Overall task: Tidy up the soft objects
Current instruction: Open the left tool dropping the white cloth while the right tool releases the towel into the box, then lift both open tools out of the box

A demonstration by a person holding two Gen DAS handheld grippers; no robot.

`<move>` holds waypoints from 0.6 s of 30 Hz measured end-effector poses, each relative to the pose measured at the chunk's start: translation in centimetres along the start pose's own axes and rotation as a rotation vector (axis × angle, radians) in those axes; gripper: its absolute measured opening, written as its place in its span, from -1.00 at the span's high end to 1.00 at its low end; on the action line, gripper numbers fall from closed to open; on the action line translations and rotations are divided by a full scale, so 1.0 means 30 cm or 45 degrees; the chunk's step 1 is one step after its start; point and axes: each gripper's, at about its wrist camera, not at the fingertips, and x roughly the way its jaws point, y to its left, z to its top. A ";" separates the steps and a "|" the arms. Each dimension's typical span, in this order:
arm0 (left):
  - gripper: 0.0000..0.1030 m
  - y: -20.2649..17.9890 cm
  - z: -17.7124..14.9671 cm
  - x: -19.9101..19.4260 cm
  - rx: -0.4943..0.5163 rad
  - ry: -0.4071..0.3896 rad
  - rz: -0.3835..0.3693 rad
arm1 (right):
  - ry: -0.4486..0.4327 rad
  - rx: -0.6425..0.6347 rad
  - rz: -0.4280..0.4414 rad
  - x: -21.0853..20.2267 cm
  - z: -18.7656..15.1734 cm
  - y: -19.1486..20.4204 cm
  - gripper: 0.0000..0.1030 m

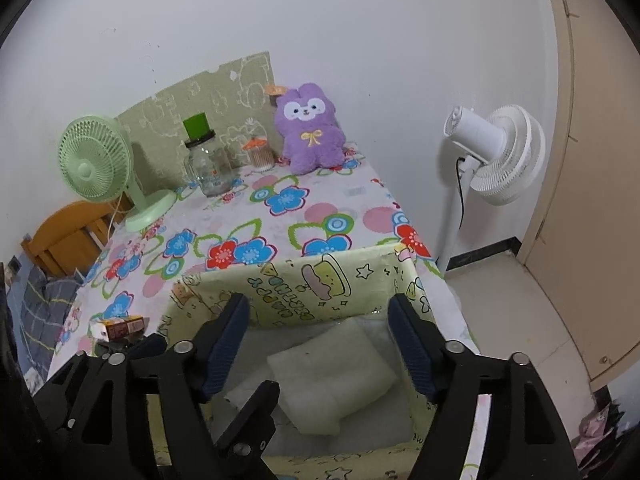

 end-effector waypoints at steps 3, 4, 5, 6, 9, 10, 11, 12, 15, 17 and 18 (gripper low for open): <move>-0.81 0.007 0.000 -0.023 -0.002 -0.017 0.014 | -0.017 0.000 0.005 -0.024 0.002 0.011 -0.55; -0.82 0.010 0.000 -0.030 -0.004 -0.022 0.015 | -0.023 -0.002 0.008 -0.033 0.002 0.016 -0.55; -0.83 0.013 -0.001 -0.036 -0.006 -0.025 0.014 | -0.029 -0.003 0.008 -0.041 0.003 0.021 -0.56; -0.83 0.018 -0.001 -0.044 -0.010 -0.029 0.014 | -0.034 -0.003 0.007 -0.048 0.003 0.025 -0.59; -0.87 0.032 -0.002 -0.064 -0.019 -0.040 0.016 | -0.056 0.004 0.009 -0.074 0.004 0.038 -0.68; -0.88 0.035 -0.004 -0.071 -0.021 -0.043 0.017 | -0.065 0.008 0.010 -0.084 0.004 0.042 -0.69; -0.90 0.037 -0.004 -0.077 -0.023 -0.047 0.019 | -0.073 0.010 0.011 -0.093 0.003 0.046 -0.72; -0.90 0.042 -0.004 -0.085 -0.024 -0.053 0.022 | -0.080 0.012 0.012 -0.102 0.003 0.050 -0.74; -0.92 0.053 -0.007 -0.106 -0.031 -0.064 0.029 | -0.100 0.006 0.010 -0.125 0.000 0.069 -0.81; -0.97 0.068 -0.010 -0.121 -0.041 -0.065 0.034 | -0.111 -0.003 0.011 -0.140 -0.001 0.083 -0.83; -0.99 0.071 -0.012 -0.126 -0.042 -0.067 0.036 | -0.116 -0.006 0.012 -0.144 -0.002 0.087 -0.83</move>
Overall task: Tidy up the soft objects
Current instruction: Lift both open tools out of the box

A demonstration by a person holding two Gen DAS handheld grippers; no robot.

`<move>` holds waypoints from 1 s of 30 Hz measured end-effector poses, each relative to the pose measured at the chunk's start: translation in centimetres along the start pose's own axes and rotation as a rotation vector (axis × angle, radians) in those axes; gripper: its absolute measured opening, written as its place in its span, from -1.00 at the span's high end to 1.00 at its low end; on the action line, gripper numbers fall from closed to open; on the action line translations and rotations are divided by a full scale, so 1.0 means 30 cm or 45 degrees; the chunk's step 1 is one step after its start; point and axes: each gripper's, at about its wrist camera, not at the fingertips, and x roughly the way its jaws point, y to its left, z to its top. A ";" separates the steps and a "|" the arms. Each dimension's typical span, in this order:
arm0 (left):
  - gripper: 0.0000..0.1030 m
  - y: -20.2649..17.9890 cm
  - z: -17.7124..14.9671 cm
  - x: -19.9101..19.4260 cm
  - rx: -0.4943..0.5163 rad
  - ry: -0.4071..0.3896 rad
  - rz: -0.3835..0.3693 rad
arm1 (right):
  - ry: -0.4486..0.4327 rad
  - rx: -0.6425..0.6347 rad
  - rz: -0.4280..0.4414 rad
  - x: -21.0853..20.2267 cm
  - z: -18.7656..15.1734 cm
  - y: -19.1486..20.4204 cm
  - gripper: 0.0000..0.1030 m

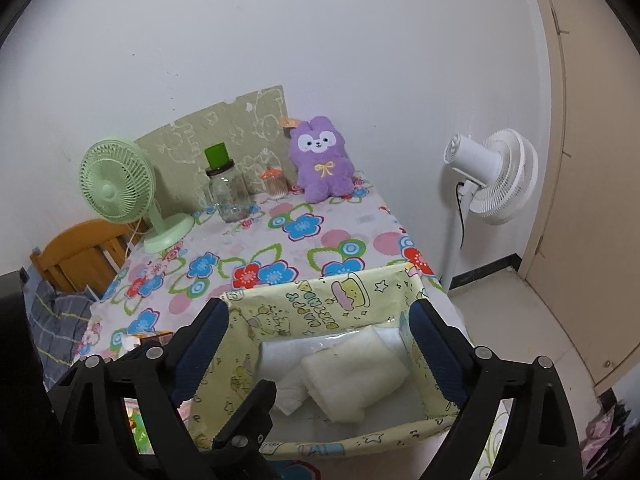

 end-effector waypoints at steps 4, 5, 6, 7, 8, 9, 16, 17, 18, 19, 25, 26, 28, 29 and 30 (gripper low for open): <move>-0.99 0.025 -0.003 -0.029 -0.009 -0.015 0.003 | -0.018 -0.004 0.010 -0.026 -0.003 0.024 -0.87; -0.99 0.027 -0.004 -0.036 -0.007 -0.020 0.004 | -0.025 -0.003 0.011 -0.035 -0.004 0.032 -0.87; -0.99 0.033 -0.004 -0.047 -0.006 -0.029 0.006 | -0.030 -0.002 0.013 -0.040 -0.004 0.038 -0.87; -0.99 0.037 -0.005 -0.054 -0.005 -0.035 0.008 | -0.035 -0.002 0.015 -0.046 -0.004 0.044 -0.87; -0.99 0.041 -0.005 -0.062 -0.004 -0.042 0.009 | -0.039 -0.001 0.017 -0.052 -0.004 0.049 -0.88; -0.99 0.047 -0.005 -0.071 -0.004 -0.049 0.011 | -0.044 0.000 0.019 -0.062 -0.005 0.054 -0.88; -0.99 0.089 -0.007 -0.135 -0.013 -0.101 0.013 | -0.078 -0.011 0.023 -0.109 -0.011 0.107 -0.92; -0.99 0.094 -0.009 -0.144 -0.014 -0.107 0.015 | -0.082 -0.016 0.024 -0.114 -0.012 0.117 -0.92; -0.99 0.100 -0.010 -0.152 -0.015 -0.113 0.017 | -0.085 -0.020 0.025 -0.120 -0.013 0.126 -0.92; -0.99 0.109 -0.013 -0.161 -0.020 -0.119 0.018 | -0.090 -0.027 0.026 -0.128 -0.015 0.138 -0.92; -0.99 0.151 -0.030 -0.209 -0.048 -0.154 0.024 | -0.094 -0.066 0.041 -0.152 -0.029 0.191 -0.92; -0.99 0.157 -0.033 -0.215 -0.053 -0.159 0.025 | -0.094 -0.074 0.044 -0.155 -0.032 0.200 -0.92; -0.99 0.175 -0.041 -0.229 -0.066 -0.169 0.027 | -0.093 -0.090 0.047 -0.160 -0.037 0.221 -0.92; -0.99 0.185 -0.044 -0.235 -0.073 -0.173 0.029 | -0.093 -0.100 0.051 -0.163 -0.040 0.233 -0.92; -0.99 0.195 -0.047 -0.240 -0.080 -0.177 0.029 | -0.094 -0.107 0.053 -0.165 -0.041 0.241 -0.92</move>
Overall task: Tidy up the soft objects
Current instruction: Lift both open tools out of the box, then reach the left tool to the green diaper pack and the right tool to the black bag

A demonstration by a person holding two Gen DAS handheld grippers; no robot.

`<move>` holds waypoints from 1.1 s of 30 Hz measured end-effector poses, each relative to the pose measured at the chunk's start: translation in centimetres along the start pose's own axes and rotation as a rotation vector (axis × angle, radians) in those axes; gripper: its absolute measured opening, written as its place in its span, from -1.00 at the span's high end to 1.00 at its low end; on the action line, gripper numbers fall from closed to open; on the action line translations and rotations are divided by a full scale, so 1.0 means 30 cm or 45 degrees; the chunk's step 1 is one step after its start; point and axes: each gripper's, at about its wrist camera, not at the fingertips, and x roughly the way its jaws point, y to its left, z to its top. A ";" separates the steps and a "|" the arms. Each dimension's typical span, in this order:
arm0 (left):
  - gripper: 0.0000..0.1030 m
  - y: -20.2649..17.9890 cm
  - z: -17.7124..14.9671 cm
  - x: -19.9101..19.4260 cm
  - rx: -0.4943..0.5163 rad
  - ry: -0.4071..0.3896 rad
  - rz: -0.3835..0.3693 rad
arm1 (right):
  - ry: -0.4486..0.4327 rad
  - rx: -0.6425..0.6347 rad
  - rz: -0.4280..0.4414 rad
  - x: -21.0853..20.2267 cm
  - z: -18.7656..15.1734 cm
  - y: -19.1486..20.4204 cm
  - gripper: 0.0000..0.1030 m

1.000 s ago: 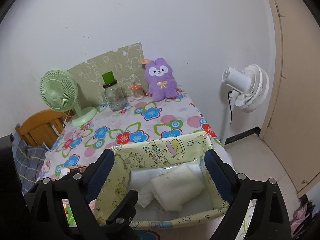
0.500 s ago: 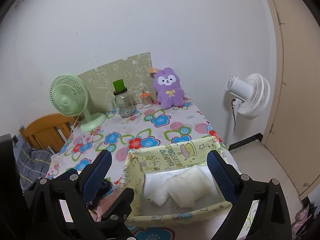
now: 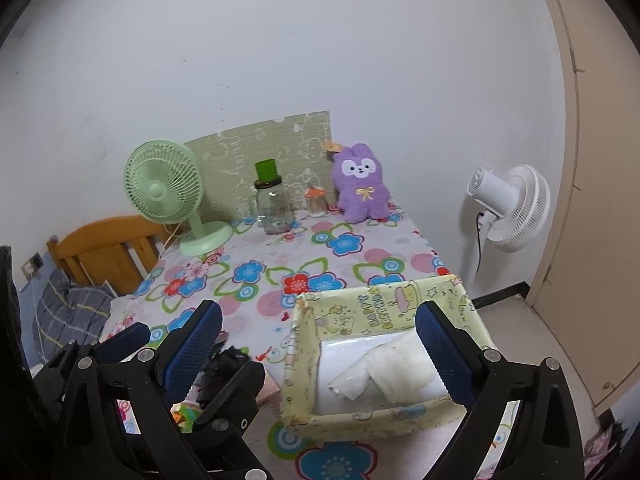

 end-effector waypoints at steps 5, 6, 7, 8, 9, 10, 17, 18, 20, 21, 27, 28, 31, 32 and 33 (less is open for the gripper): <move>-0.99 0.058 -0.017 -0.026 -0.034 -0.016 0.018 | 0.001 -0.038 0.012 -0.011 -0.012 0.060 -0.92; -0.99 0.070 -0.021 -0.031 -0.040 -0.019 0.023 | 0.004 -0.044 0.018 -0.011 -0.016 0.073 -0.92; -0.99 0.078 -0.024 -0.034 -0.045 -0.020 0.027 | 0.007 -0.047 0.022 -0.012 -0.020 0.082 -0.92; -0.99 0.091 -0.028 -0.038 -0.052 -0.022 0.033 | 0.010 -0.052 0.028 -0.012 -0.025 0.094 -0.92; -0.99 0.097 -0.031 -0.043 -0.056 -0.022 0.037 | 0.014 -0.057 0.032 -0.011 -0.029 0.105 -0.92; -0.99 0.108 -0.035 -0.046 -0.059 -0.022 0.045 | 0.019 -0.064 0.040 -0.009 -0.035 0.118 -0.92; -0.99 0.155 -0.065 -0.058 -0.078 -0.014 0.082 | 0.029 -0.090 0.066 0.001 -0.061 0.181 -0.92; -0.99 0.161 -0.069 -0.057 -0.081 -0.012 0.088 | 0.030 -0.091 0.071 0.001 -0.066 0.188 -0.92; -0.99 0.175 -0.078 -0.059 -0.085 -0.008 0.101 | 0.036 -0.092 0.083 0.012 -0.075 0.205 -0.92; -0.99 0.182 -0.084 -0.060 -0.086 -0.005 0.107 | 0.037 -0.091 0.087 0.014 -0.078 0.209 -0.92; -0.99 0.207 -0.120 -0.050 -0.090 0.018 0.131 | 0.064 -0.089 0.111 0.036 -0.120 0.235 -0.92; -0.99 0.212 -0.126 -0.046 -0.090 0.022 0.135 | 0.069 -0.090 0.112 0.040 -0.126 0.239 -0.92; -0.99 0.223 -0.147 -0.037 -0.084 0.035 0.138 | 0.064 -0.089 0.121 0.050 -0.149 0.247 -0.92; -0.99 0.228 -0.153 -0.035 -0.081 0.038 0.138 | 0.054 -0.089 0.122 0.051 -0.154 0.249 -0.92; -0.99 0.231 -0.161 -0.031 -0.077 0.041 0.137 | 0.034 -0.089 0.112 0.051 -0.166 0.254 -0.92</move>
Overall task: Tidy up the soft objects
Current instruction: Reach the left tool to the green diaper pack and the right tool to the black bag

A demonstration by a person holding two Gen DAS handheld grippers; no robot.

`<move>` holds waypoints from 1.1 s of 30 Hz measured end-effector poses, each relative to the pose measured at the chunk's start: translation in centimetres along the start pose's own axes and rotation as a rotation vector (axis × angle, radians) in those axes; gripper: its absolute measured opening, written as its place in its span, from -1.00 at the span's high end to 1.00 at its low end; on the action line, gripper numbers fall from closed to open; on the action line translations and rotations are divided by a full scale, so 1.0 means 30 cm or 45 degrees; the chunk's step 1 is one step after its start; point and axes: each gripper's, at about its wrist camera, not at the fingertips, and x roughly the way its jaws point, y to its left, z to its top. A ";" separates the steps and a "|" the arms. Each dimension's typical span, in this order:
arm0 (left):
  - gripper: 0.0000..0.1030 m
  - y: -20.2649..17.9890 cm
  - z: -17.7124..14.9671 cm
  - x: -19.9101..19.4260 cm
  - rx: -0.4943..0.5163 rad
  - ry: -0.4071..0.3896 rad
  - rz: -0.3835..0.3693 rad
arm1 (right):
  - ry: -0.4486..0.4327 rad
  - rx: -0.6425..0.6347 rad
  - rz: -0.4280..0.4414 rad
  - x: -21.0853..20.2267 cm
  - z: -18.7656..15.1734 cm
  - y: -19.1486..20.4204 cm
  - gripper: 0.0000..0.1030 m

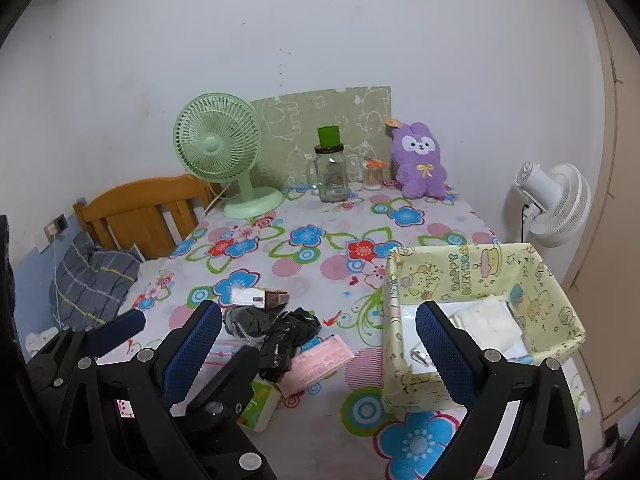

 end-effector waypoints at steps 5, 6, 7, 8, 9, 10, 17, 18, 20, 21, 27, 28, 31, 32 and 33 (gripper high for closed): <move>-0.99 0.019 -0.043 0.032 0.013 0.033 -0.007 | 0.010 -0.024 -0.004 0.029 -0.038 0.023 -0.92; -0.99 0.023 -0.051 0.037 0.014 0.038 -0.009 | 0.020 -0.027 -0.002 0.038 -0.045 0.027 -0.92; -0.99 0.027 -0.063 0.045 0.015 0.046 -0.012 | 0.029 -0.032 0.000 0.049 -0.057 0.031 -0.92; -0.99 0.029 -0.072 0.052 0.017 0.052 -0.018 | 0.036 -0.035 -0.001 0.057 -0.066 0.034 -0.92; -0.99 0.030 -0.082 0.060 0.020 0.058 -0.025 | 0.042 -0.037 0.000 0.065 -0.076 0.038 -0.92; -0.99 0.030 -0.093 0.069 0.024 0.066 -0.030 | 0.050 -0.040 0.002 0.074 -0.086 0.039 -0.92; -0.99 0.033 -0.157 0.121 0.031 0.121 -0.038 | 0.127 -0.048 0.019 0.144 -0.157 0.049 -0.92; -0.99 0.036 -0.168 0.131 0.029 0.131 -0.034 | 0.138 -0.047 0.020 0.154 -0.169 0.048 -0.92; -0.99 0.041 -0.181 0.141 0.024 0.142 -0.033 | 0.155 -0.043 0.023 0.168 -0.184 0.048 -0.92; -0.99 0.043 -0.190 0.151 0.019 0.153 -0.031 | 0.163 -0.041 0.026 0.176 -0.192 0.047 -0.92; -0.99 0.056 -0.221 0.193 0.001 0.199 -0.018 | 0.211 -0.032 0.023 0.221 -0.232 0.046 -0.92; -0.99 0.058 -0.226 0.202 -0.001 0.207 -0.018 | 0.220 -0.027 0.021 0.230 -0.239 0.044 -0.92; -0.99 0.063 -0.236 0.222 -0.006 0.222 -0.015 | 0.242 -0.018 0.017 0.251 -0.250 0.043 -0.92; -0.99 0.066 -0.237 0.227 -0.008 0.224 -0.015 | 0.250 -0.015 0.015 0.259 -0.254 0.043 -0.92; -0.98 0.069 -0.238 0.231 -0.011 0.226 -0.013 | 0.256 -0.014 0.014 0.264 -0.257 0.042 -0.92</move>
